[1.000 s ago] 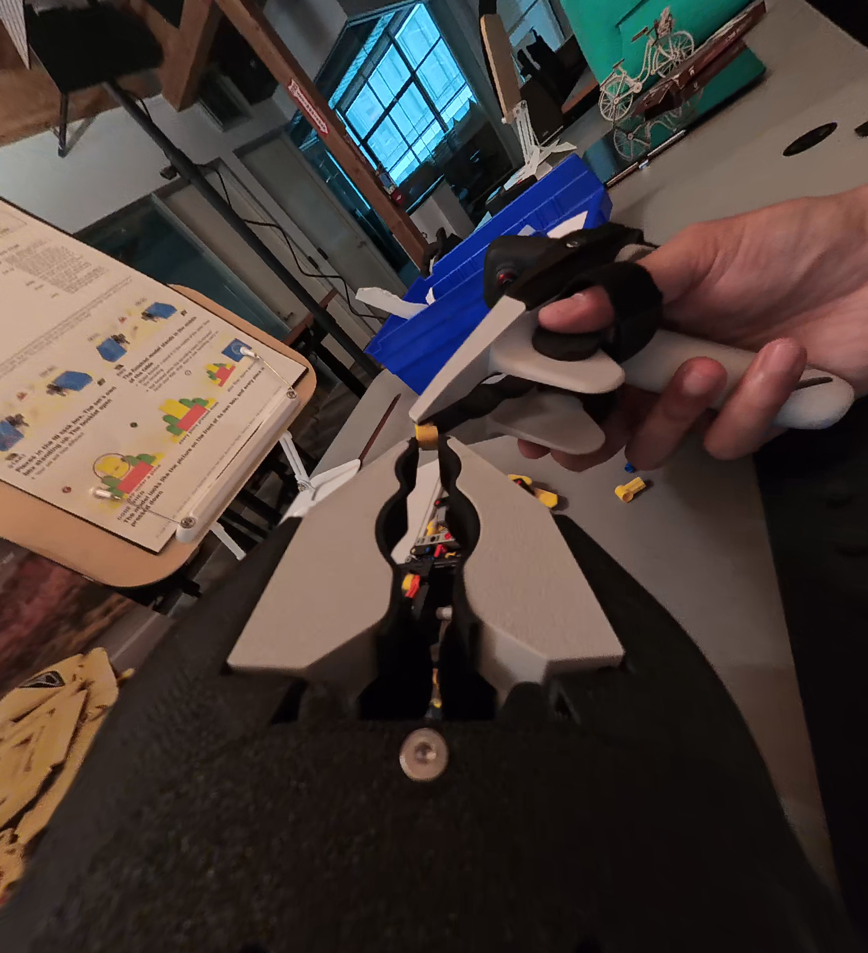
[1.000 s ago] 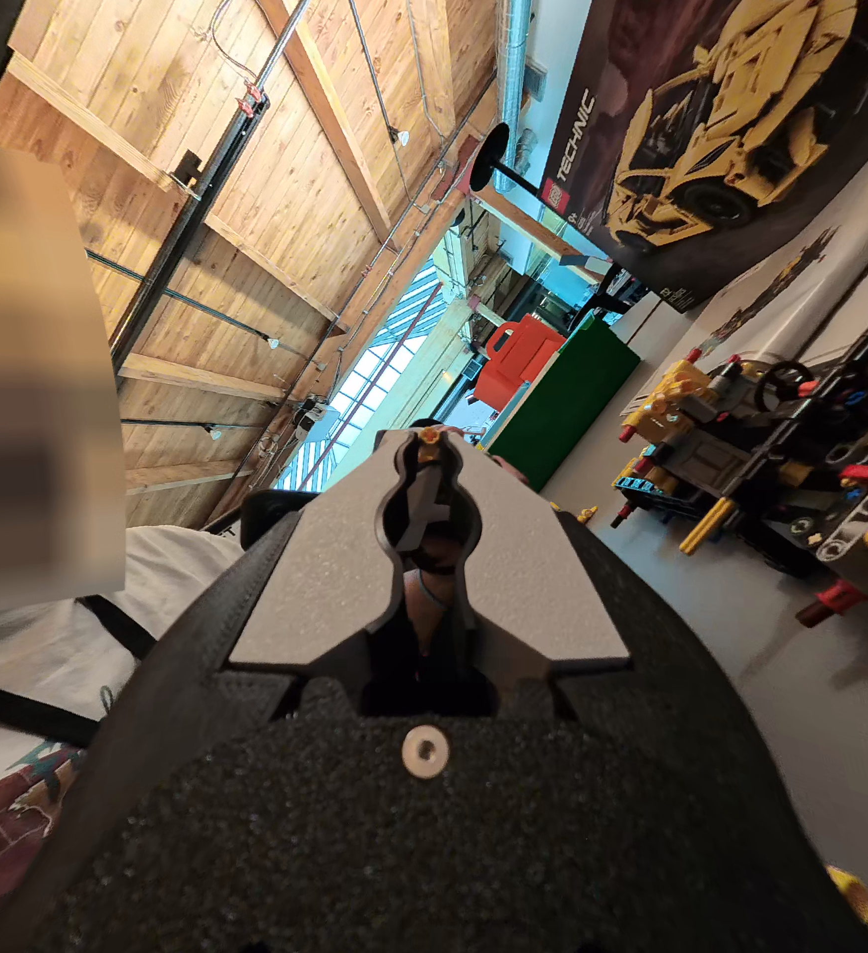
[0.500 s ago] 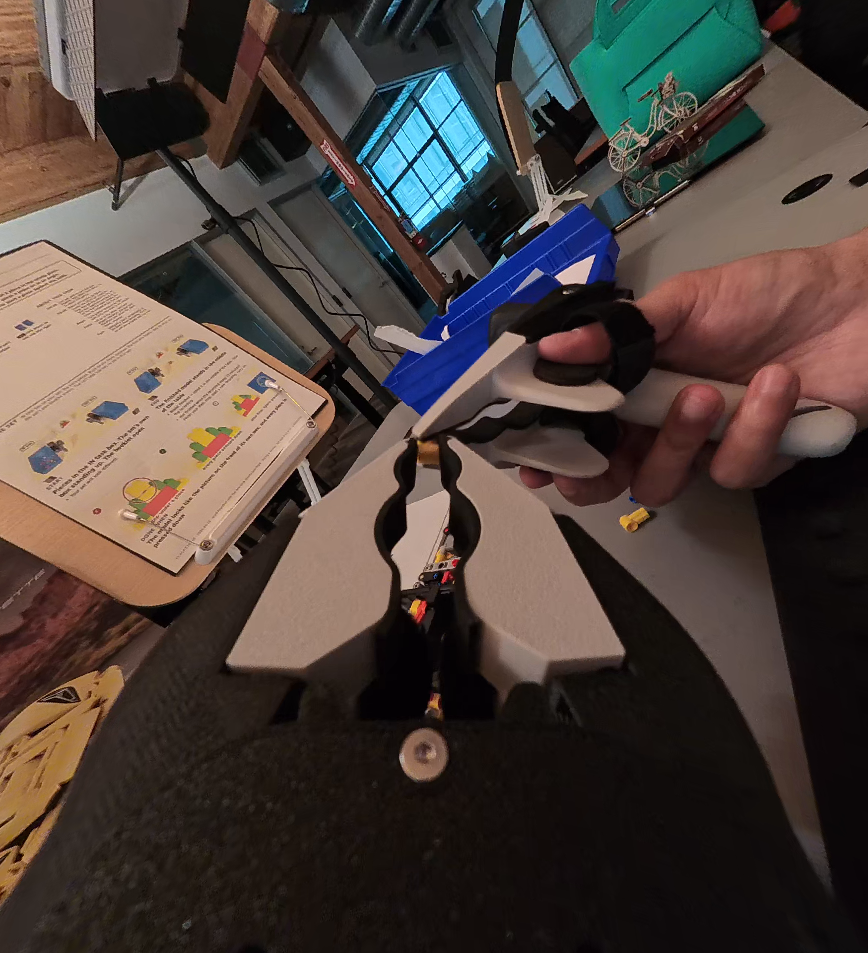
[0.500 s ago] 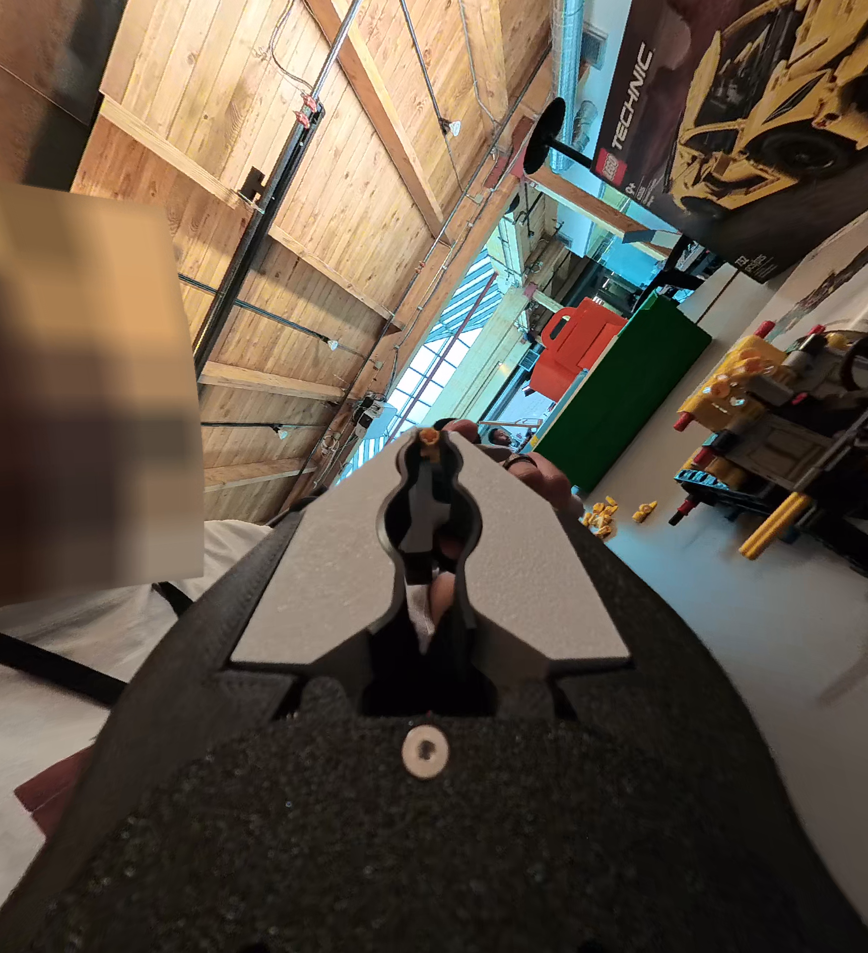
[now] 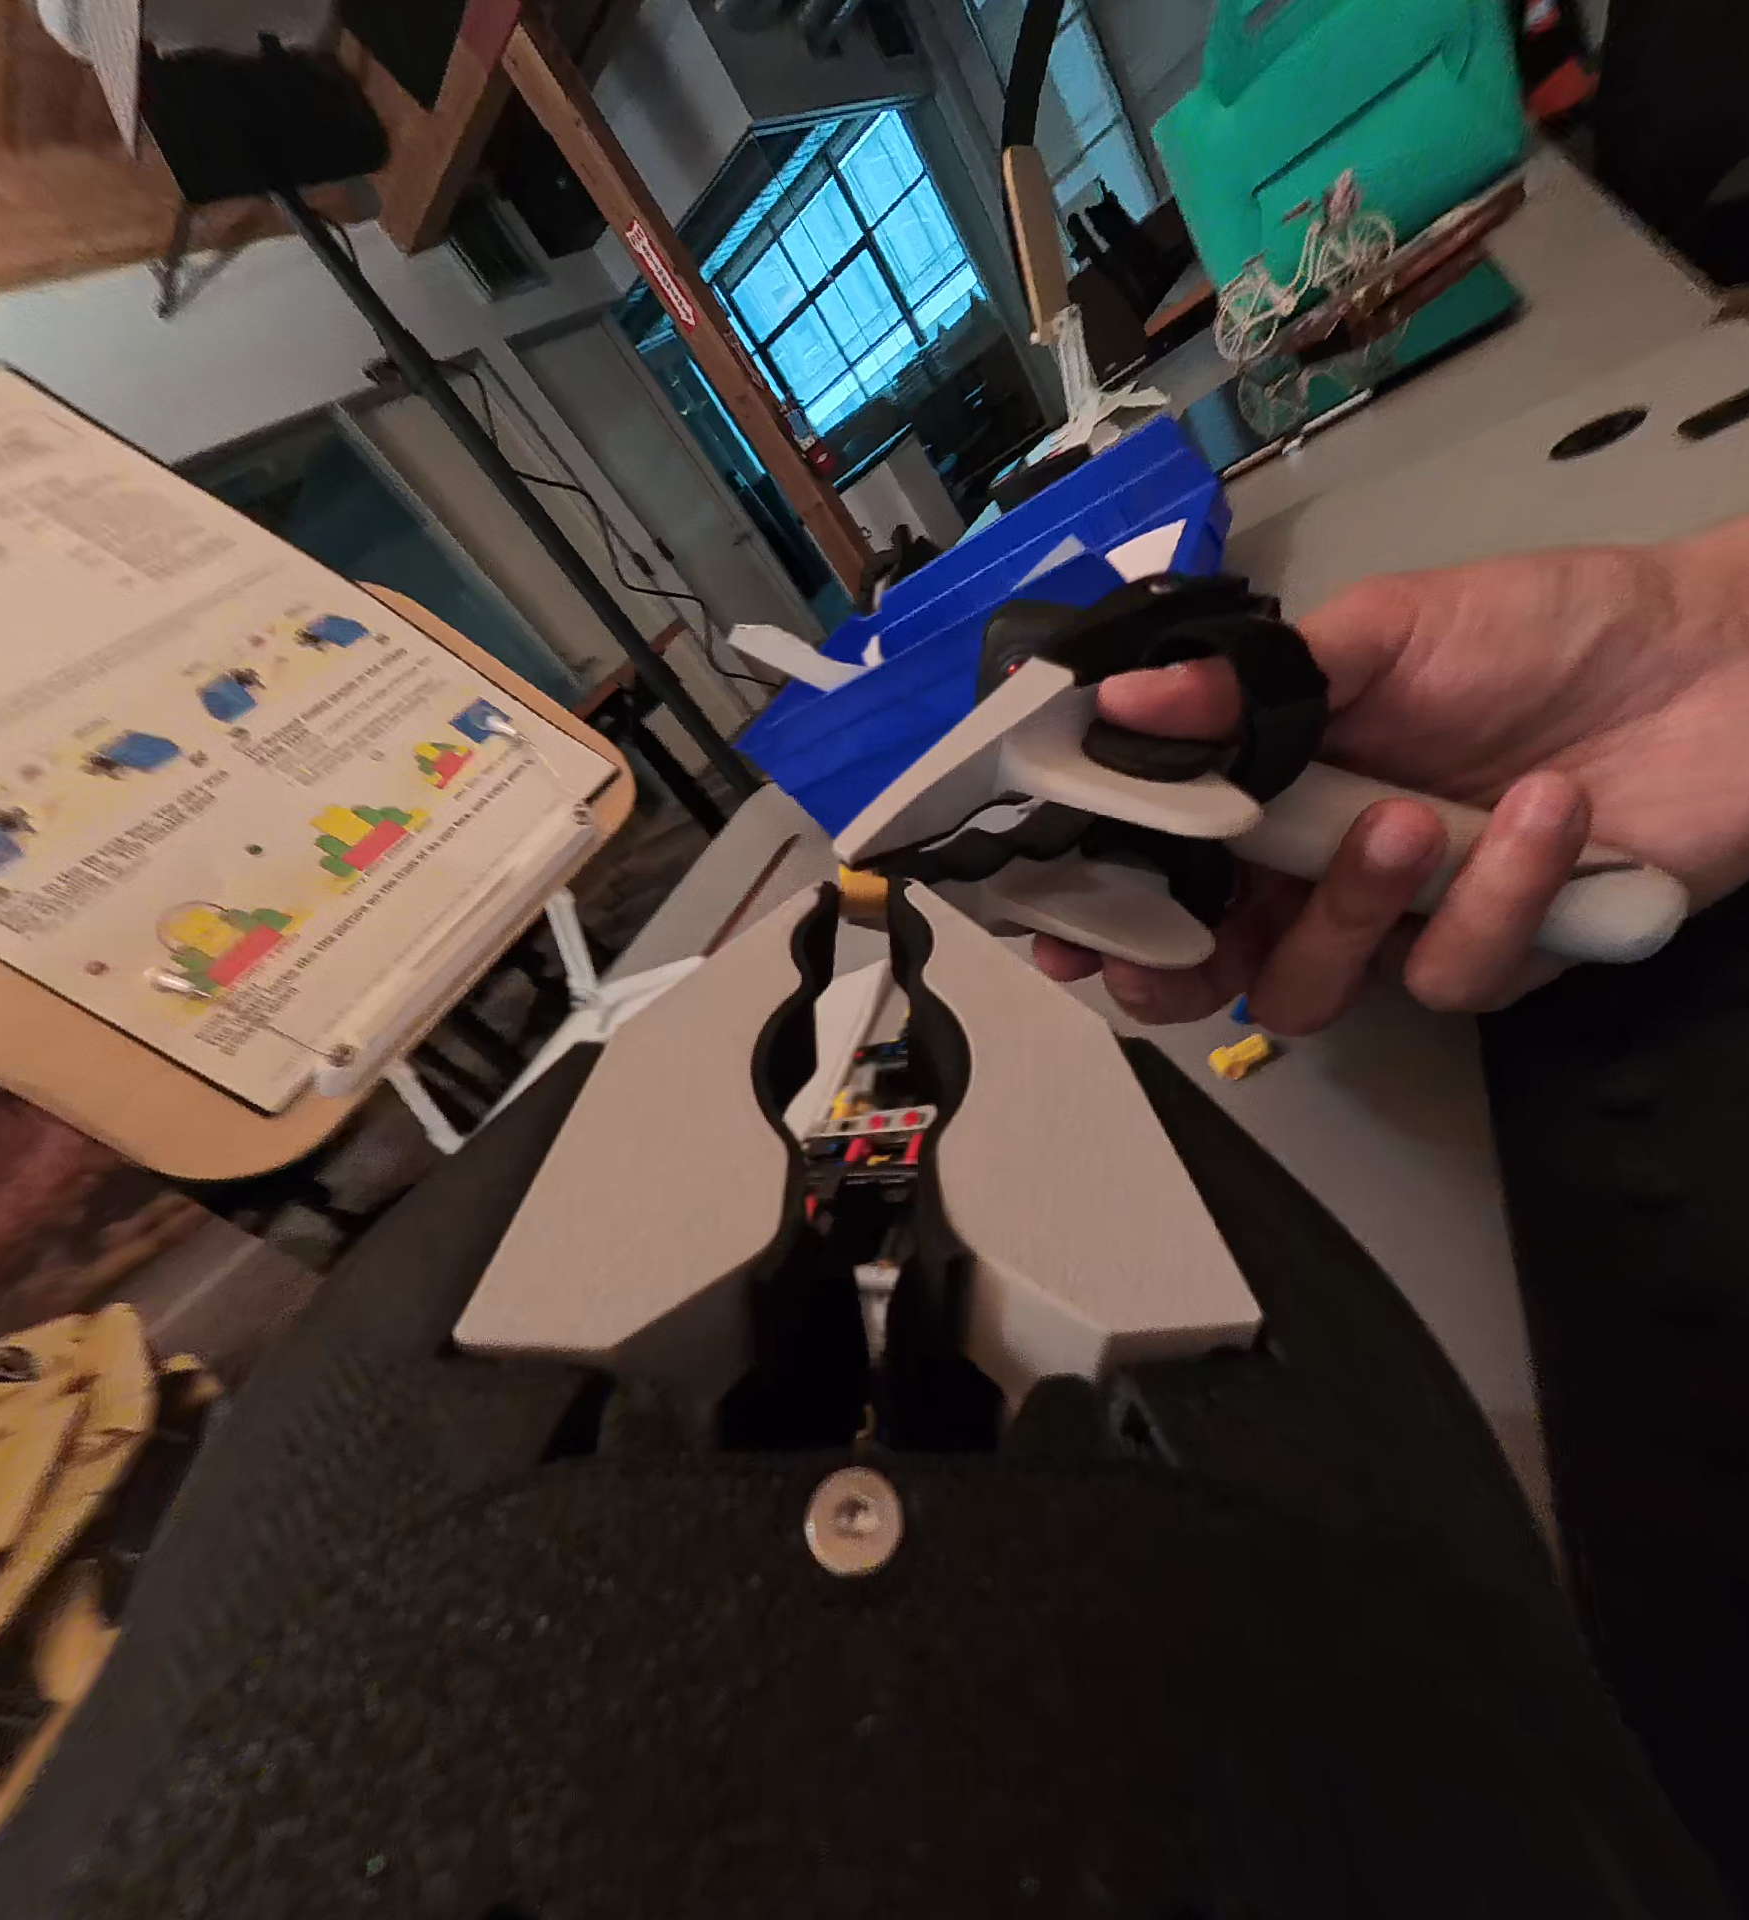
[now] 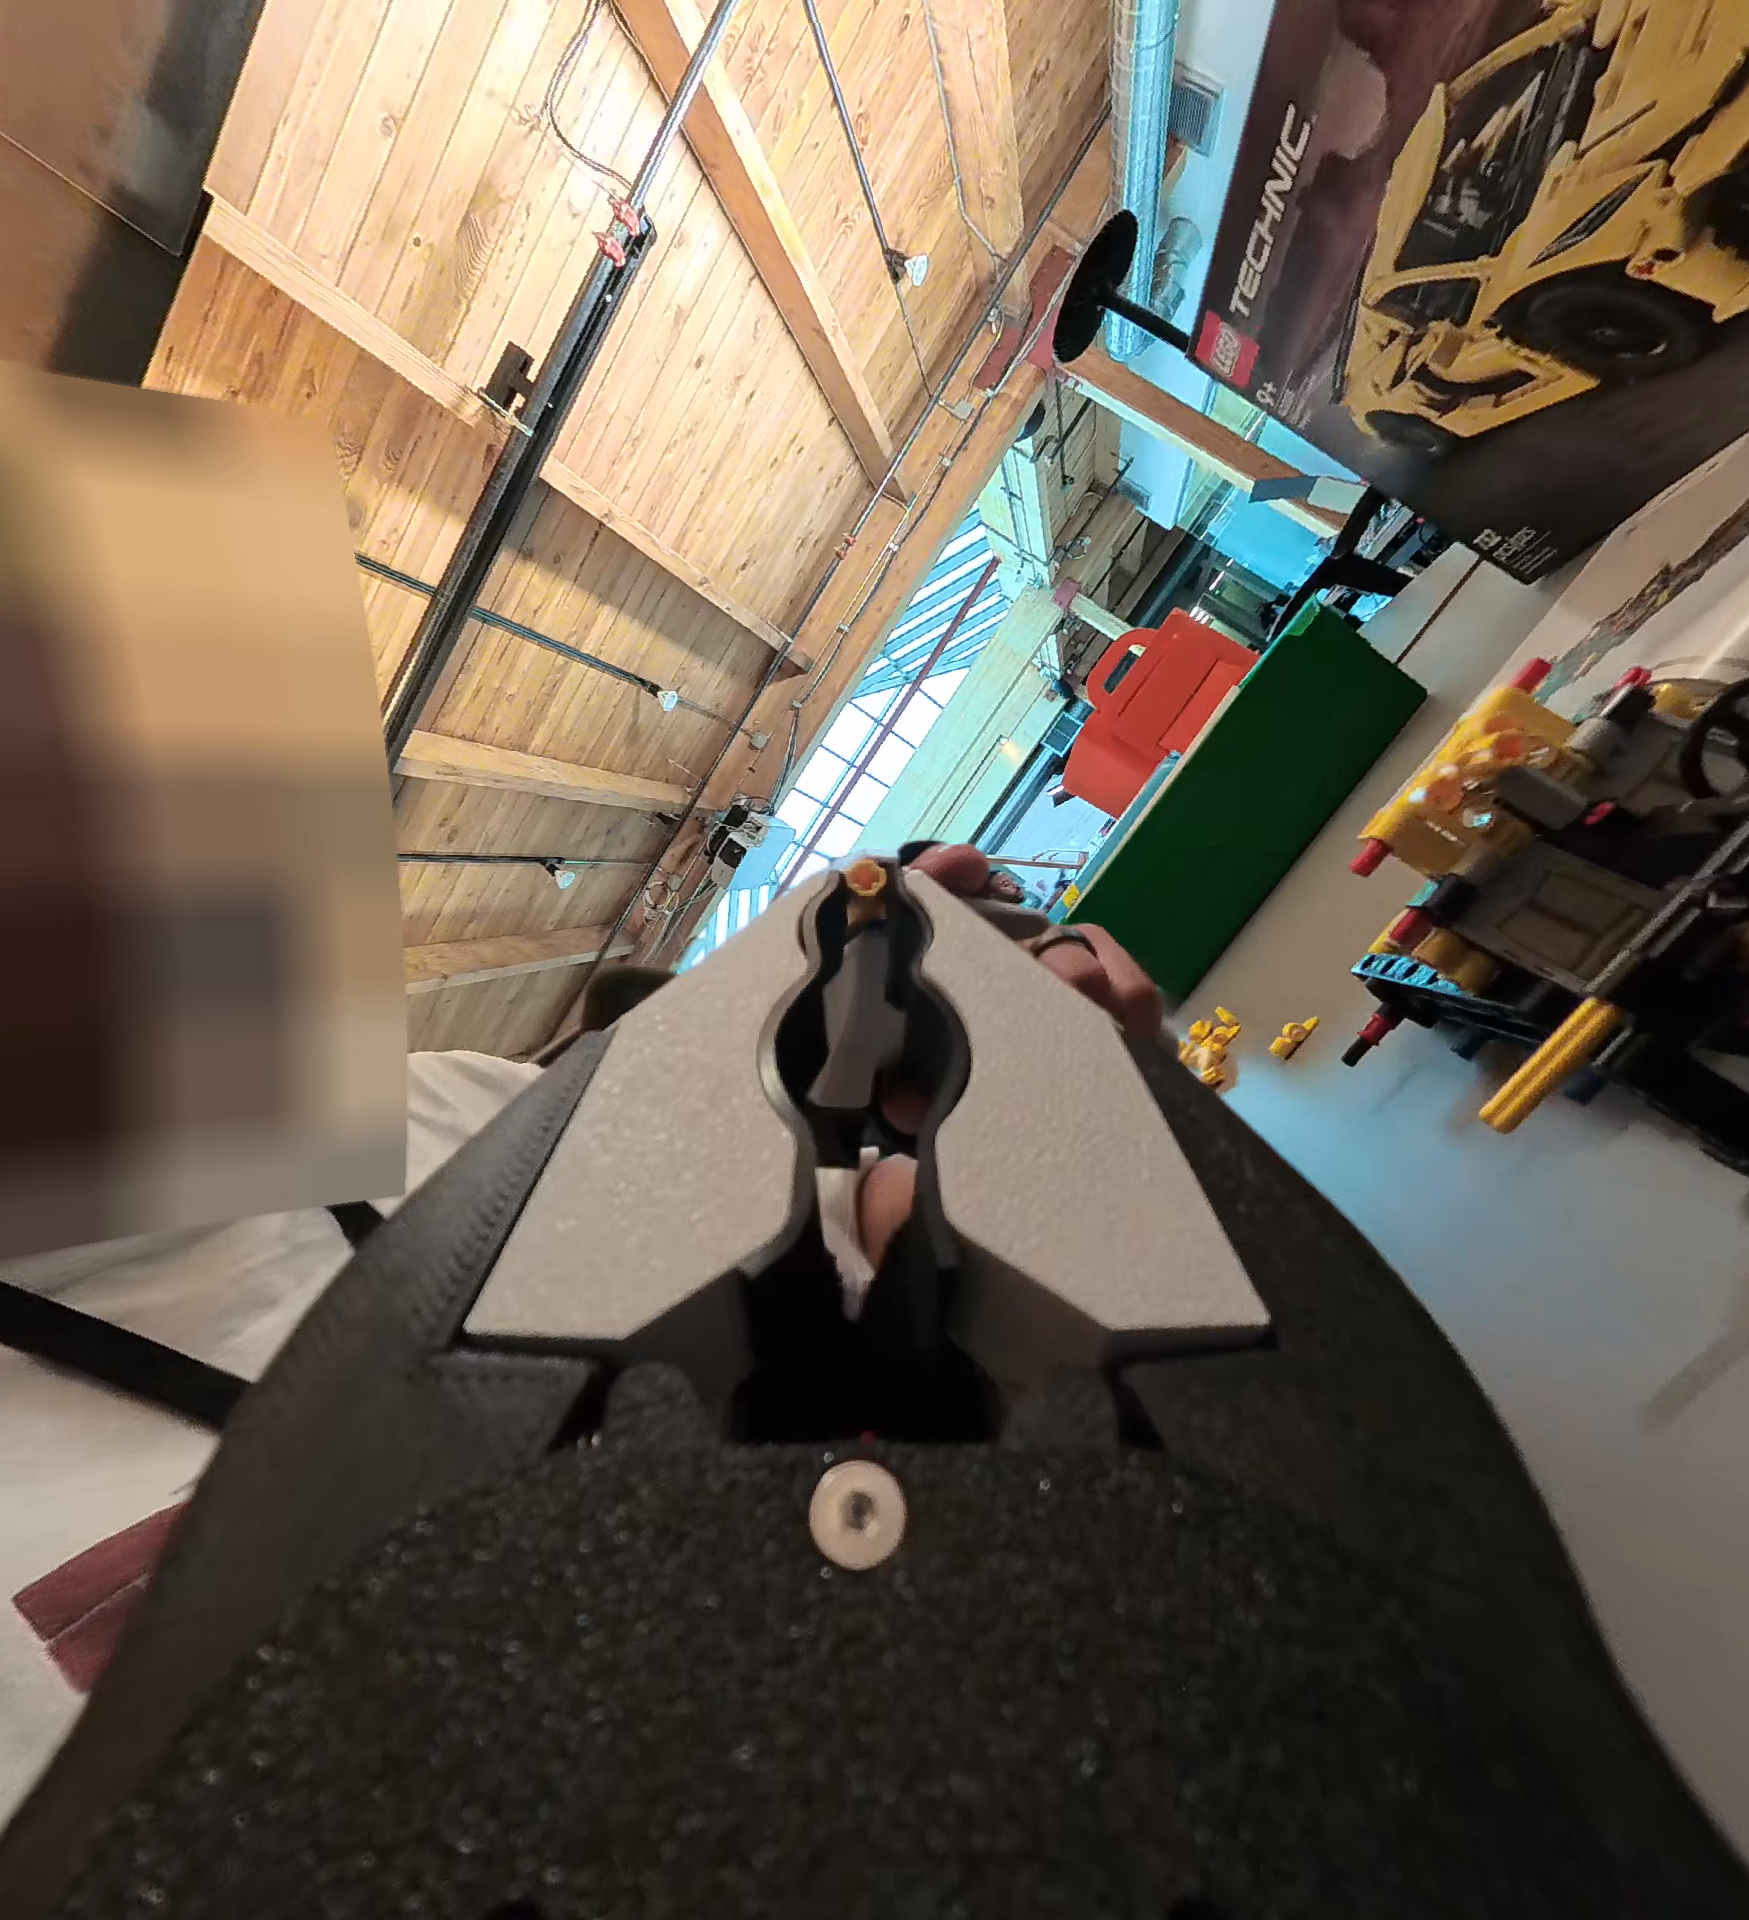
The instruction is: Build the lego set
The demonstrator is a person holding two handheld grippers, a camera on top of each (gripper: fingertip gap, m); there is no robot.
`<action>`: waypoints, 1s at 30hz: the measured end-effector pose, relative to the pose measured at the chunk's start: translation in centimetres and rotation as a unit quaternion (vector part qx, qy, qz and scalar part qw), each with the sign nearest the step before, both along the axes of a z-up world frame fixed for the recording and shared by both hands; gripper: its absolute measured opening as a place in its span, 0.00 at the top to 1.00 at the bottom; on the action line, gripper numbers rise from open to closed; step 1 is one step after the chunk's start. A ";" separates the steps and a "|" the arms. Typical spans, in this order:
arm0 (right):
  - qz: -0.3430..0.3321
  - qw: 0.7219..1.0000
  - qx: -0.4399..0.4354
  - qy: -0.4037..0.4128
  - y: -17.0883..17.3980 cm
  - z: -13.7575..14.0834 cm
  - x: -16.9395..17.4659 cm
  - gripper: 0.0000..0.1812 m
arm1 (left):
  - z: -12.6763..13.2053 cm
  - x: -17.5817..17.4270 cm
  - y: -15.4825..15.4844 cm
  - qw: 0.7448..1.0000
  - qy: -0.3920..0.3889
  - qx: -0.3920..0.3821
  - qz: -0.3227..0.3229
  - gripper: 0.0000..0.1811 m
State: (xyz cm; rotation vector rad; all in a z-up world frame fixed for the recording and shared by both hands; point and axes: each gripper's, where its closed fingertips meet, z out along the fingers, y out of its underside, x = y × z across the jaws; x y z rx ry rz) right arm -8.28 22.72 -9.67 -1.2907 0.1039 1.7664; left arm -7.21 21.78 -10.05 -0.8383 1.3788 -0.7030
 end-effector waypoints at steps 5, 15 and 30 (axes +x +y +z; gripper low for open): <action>-0.053 0.997 0.029 -0.051 0.2 0.1 0.3 0.97 | 0.4 0.1 -0.4 0.969 0.013 -0.230 -0.090 0.88; -0.151 0.967 0.123 -0.163 0.0 1.1 0.1 0.97 | 1.4 -0.4 0.1 0.850 0.003 -0.487 -0.202 0.88; -0.122 0.980 0.107 -0.118 -0.1 1.3 -0.1 0.93 | 1.2 -0.6 0.0 0.896 -0.002 -0.406 -0.183 0.96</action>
